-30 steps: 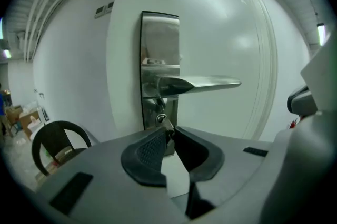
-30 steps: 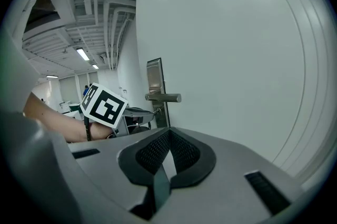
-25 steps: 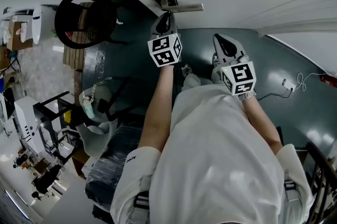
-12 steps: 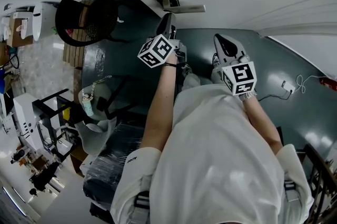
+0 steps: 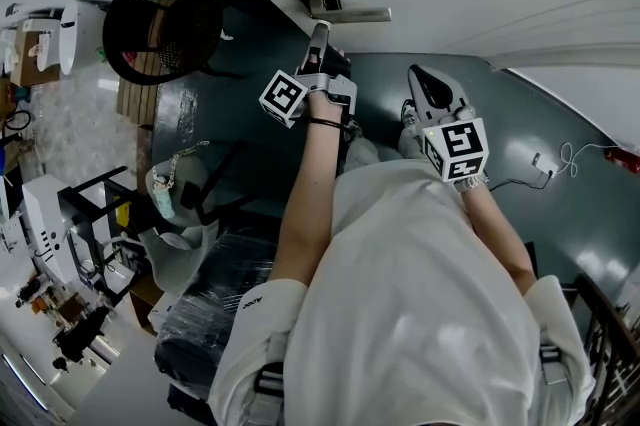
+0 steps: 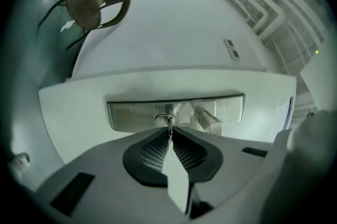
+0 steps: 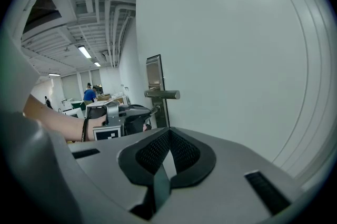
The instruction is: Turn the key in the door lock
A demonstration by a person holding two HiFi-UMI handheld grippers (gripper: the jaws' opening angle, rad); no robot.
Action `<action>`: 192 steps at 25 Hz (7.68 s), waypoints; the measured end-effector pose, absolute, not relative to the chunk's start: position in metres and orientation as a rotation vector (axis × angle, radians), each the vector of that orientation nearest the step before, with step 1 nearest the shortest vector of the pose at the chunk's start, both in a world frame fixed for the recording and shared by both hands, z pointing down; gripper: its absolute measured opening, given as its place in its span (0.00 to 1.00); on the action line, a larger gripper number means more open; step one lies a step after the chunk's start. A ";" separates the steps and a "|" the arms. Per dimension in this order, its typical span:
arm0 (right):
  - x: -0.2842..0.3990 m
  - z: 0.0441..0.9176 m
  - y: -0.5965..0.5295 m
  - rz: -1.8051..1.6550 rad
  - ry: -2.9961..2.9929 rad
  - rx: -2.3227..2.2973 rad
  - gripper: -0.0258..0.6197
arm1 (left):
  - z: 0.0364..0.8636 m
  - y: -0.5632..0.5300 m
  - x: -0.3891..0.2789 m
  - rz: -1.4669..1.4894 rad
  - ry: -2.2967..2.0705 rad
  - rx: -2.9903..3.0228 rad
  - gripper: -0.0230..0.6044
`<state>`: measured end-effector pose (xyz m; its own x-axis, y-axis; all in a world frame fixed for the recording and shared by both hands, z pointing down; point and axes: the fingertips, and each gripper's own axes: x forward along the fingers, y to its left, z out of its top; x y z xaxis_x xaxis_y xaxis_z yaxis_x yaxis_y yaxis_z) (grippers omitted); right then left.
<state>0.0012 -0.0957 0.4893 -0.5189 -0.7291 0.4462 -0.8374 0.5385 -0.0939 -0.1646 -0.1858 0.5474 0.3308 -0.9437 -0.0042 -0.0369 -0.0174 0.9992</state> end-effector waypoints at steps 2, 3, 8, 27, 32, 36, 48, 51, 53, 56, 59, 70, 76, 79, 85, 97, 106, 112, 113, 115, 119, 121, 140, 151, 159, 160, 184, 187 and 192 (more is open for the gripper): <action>0.001 0.490 -0.096 0.423 -2.426 1.285 0.03 | 0.547 -0.186 -0.164 -1.065 -0.868 1.279 0.08; 0.001 0.490 -0.096 0.423 -2.426 1.282 0.03 | 0.549 -0.187 -0.164 -1.120 -0.815 1.219 0.09; -0.001 0.491 -0.094 0.416 -2.427 1.268 0.03 | 0.552 -0.186 -0.164 -1.185 -0.741 1.138 0.11; 0.003 0.485 -0.101 0.388 -2.470 1.192 0.03 | 0.538 -0.182 -0.141 0.824 -1.829 2.193 0.22; 0.010 0.481 -0.111 0.375 -2.501 1.141 0.03 | 0.541 -0.182 -0.135 1.193 -1.925 2.181 0.23; 0.015 0.480 -0.118 0.365 -2.536 1.080 0.03 | 0.542 -0.183 -0.136 1.304 -1.955 2.134 0.23; 0.034 0.486 -0.132 0.392 -2.591 0.976 0.03 | 0.552 -0.195 -0.135 1.669 -2.020 1.997 0.23; 0.039 0.491 -0.136 0.408 -2.589 0.975 0.03 | 0.552 -0.198 -0.138 1.610 -2.046 1.978 0.21; 0.043 0.491 -0.140 0.421 -2.589 0.991 0.03 | 0.551 -0.199 -0.139 1.526 -2.038 1.963 0.21; 0.047 0.491 -0.144 0.442 -2.591 1.018 0.03 | 0.551 -0.200 -0.140 1.459 -2.003 1.956 0.20; 0.047 0.493 -0.143 0.466 -2.591 1.035 0.03 | 0.551 -0.199 -0.142 1.297 -1.973 1.944 0.20; 0.046 0.498 -0.141 0.502 -2.559 1.106 0.03 | 0.545 -0.194 -0.147 0.747 -1.807 1.948 0.20; 0.037 0.501 -0.133 0.493 -2.536 1.112 0.03 | 0.549 -0.193 -0.150 0.352 -1.611 1.890 0.19; 0.034 0.501 -0.130 0.493 -2.522 1.126 0.03 | 0.551 -0.193 -0.150 0.255 -1.550 1.887 0.19; 0.036 0.506 -0.124 0.500 -2.482 1.168 0.03 | 0.557 -0.191 -0.146 0.288 -1.509 1.955 0.10; 0.017 0.517 -0.112 0.522 -2.418 1.242 0.03 | 0.554 -0.193 -0.146 0.228 -1.065 2.010 0.10; -0.011 0.514 -0.117 0.505 -2.385 1.320 0.03 | 0.560 -0.200 -0.143 0.410 -0.953 1.848 0.10; -0.027 0.509 -0.120 0.464 -2.375 1.345 0.03 | 0.559 -0.203 -0.142 0.408 -0.815 1.849 0.12; -0.027 0.509 -0.119 0.462 -2.369 1.354 0.03 | 0.559 -0.203 -0.141 0.410 -0.806 1.846 0.12; -0.025 0.509 -0.119 0.463 -2.352 1.377 0.03 | 0.559 -0.208 -0.140 0.361 -0.782 1.820 0.12; -0.020 0.509 -0.121 0.464 -2.319 1.421 0.03 | 0.556 -0.213 -0.137 0.294 -0.677 1.818 0.12; -0.021 0.510 -0.121 0.464 -2.310 1.431 0.03 | 0.555 -0.212 -0.136 0.294 -0.624 1.839 0.12; -0.041 0.535 -0.108 0.487 -2.228 1.327 0.03 | 0.538 -0.206 -0.139 -0.639 -0.007 1.505 0.12; -0.029 0.550 -0.087 0.511 -2.167 1.312 0.03 | 0.535 -0.194 -0.143 -0.973 0.205 1.397 0.17; -0.024 0.546 -0.090 0.511 -2.175 1.321 0.03 | 0.543 -0.189 -0.144 -0.833 0.013 1.599 0.23; -0.025 0.546 -0.089 0.511 -2.181 1.318 0.03 | 0.547 -0.185 -0.144 -0.780 -0.025 1.635 0.25; -0.047 0.455 -0.100 0.344 -2.716 0.997 0.03 | 0.464 -0.075 -0.143 -0.096 -1.404 2.171 0.05; -0.046 0.433 -0.101 0.332 -2.811 0.892 0.03 | 0.451 -0.057 -0.129 -0.032 -1.572 2.154 0.05; -0.044 0.404 -0.089 0.321 -2.925 0.679 0.03 | 0.436 -0.023 -0.124 0.007 -1.873 1.997 0.05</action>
<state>-0.0443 -0.0890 0.4042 -0.8918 -0.4212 0.1653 -0.4471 0.8766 -0.1780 -0.1239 -0.0228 0.4359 0.1018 -0.9568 0.2723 -0.9589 -0.0215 0.2829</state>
